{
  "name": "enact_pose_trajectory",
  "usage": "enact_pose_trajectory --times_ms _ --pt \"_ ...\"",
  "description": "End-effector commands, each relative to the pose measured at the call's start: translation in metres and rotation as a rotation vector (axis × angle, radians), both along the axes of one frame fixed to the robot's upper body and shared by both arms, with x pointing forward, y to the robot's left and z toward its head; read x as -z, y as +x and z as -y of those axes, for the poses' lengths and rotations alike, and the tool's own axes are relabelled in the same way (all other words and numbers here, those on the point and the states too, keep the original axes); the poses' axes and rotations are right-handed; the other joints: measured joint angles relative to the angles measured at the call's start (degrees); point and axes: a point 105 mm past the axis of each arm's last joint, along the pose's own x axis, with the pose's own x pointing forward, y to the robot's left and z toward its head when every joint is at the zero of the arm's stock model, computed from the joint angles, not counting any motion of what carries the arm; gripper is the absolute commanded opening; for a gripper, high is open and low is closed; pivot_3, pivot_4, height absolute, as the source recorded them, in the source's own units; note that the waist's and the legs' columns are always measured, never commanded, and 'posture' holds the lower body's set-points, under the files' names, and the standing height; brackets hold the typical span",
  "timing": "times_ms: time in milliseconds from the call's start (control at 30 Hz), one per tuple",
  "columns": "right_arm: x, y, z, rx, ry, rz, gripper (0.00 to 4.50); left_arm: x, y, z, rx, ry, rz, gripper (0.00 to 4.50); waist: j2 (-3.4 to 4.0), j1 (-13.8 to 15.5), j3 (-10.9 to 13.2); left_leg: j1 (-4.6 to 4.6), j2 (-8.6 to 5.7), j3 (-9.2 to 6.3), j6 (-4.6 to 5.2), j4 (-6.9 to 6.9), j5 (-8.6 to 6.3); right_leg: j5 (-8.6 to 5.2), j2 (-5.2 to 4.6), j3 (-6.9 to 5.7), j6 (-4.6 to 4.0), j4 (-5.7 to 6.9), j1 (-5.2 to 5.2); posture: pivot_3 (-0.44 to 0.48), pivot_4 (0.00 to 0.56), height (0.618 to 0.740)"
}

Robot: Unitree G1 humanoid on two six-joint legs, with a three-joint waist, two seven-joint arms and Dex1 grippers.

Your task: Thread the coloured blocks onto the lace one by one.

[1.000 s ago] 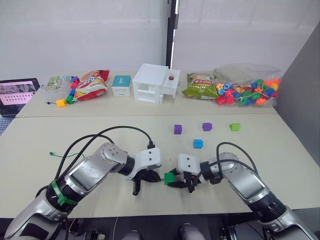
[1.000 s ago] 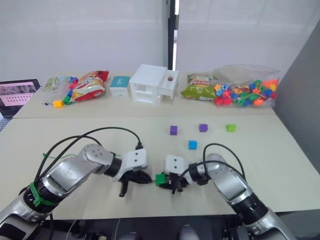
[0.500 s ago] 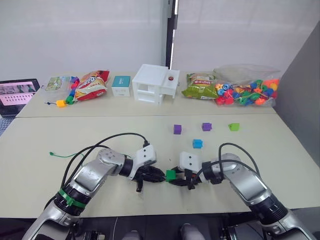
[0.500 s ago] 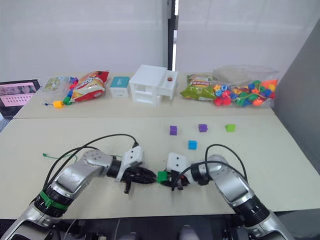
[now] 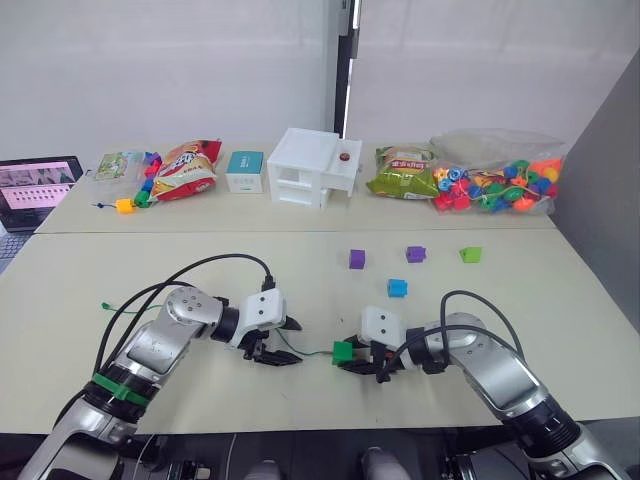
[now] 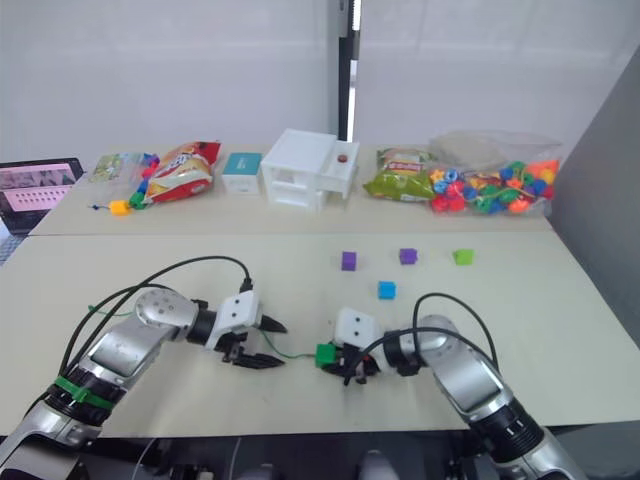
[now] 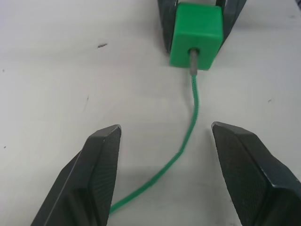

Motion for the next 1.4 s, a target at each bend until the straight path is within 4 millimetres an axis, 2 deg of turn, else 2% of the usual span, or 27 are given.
enact_pose_trajectory --times_ms 33,133,233,400,467,500,933,1133,1233,1400 --pt "-0.003 -0.003 -0.002 0.002 0.008 0.001 1.19 -0.004 -0.001 0.009 0.053 -0.010 0.045 3.25 0.00 -0.01 0.00 0.00 0.00 0.00 0.00 0.00 0.00 0.00 0.00 0.00 0.00 0.00 0.00 0.000 0.150 0.740" --pt "-0.003 -0.003 -0.001 0.007 0.008 0.002 1.19 0.001 -0.007 0.011 0.081 0.001 0.038 3.25 0.00 -0.09 0.00 -0.01 0.00 0.00 0.00 0.00 0.00 0.00 0.00 0.00 0.00 0.01 -0.02 0.000 0.150 0.740" --pt "-0.004 -0.003 0.000 0.016 0.007 0.003 1.19 0.006 -0.015 0.012 0.102 0.001 0.004 2.40 0.00 -0.13 0.00 0.00 0.00 -0.01 0.00 -0.01 0.00 0.00 0.01 0.00 0.00 0.02 -0.02 0.000 0.150 0.740" --pt "-0.004 -0.004 0.000 0.020 0.008 0.003 1.19 0.005 -0.014 0.015 0.093 -0.016 0.000 0.74 0.00 -0.11 0.00 0.00 0.00 -0.02 0.00 0.00 0.00 0.00 0.01 0.00 0.00 0.01 0.00 0.000 0.150 0.740" --pt "-0.004 -0.004 0.000 0.020 0.008 0.002 1.19 0.001 -0.013 0.019 0.088 -0.036 -0.003 0.17 0.00 -0.12 0.00 0.00 0.00 -0.01 0.00 0.00 0.00 0.00 0.00 0.00 0.00 0.01 0.00 0.000 0.150 0.740" --pt "-0.004 -0.004 0.000 0.020 0.009 0.002 1.19 0.000 -0.013 0.020 0.087 -0.043 0.000 0.05 0.00 -0.12 0.00 0.00 0.00 -0.01 0.00 0.00 0.00 0.00 0.00 0.00 0.00 0.01 0.00 0.000 0.150 0.740" --pt "-0.006 -0.004 -0.008 0.004 0.020 0.007 1.19 -0.007 -0.011 0.044 0.096 -0.064 0.042 0.05 0.00 -0.12 0.00 0.00 0.00 -0.02 0.00 0.00 0.00 0.00 0.01 0.00 0.00 0.01 0.00 0.000 0.150 0.740" --pt "-0.005 -0.003 -0.010 0.001 0.020 0.006 1.19 -0.010 -0.014 0.039 0.072 -0.052 -0.007 0.05 0.00 -0.21 0.00 0.00 0.00 -0.02 0.00 0.00 0.00 0.00 0.01 0.00 0.00 0.02 0.00 0.000 0.150 0.740" --pt "-0.005 -0.003 -0.010 0.001 0.017 0.004 1.19 -0.015 -0.015 0.035 0.070 -0.056 -0.036 0.88 0.00 -0.23 0.00 0.00 0.01 -0.02 0.00 0.00 0.00 0.00 0.02 0.00 0.00 0.02 -0.01 0.000 0.150 0.740" --pt "-0.006 -0.006 -0.009 0.006 0.017 -0.014 1.19 -0.019 -0.016 0.031 0.089 0.000 0.003 2.54 0.00 -0.18 0.00 0.00 0.00 -0.03 0.00 0.00 0.00 0.00 0.01 0.00 0.00 0.02 -0.01 0.000 0.150 0.740"
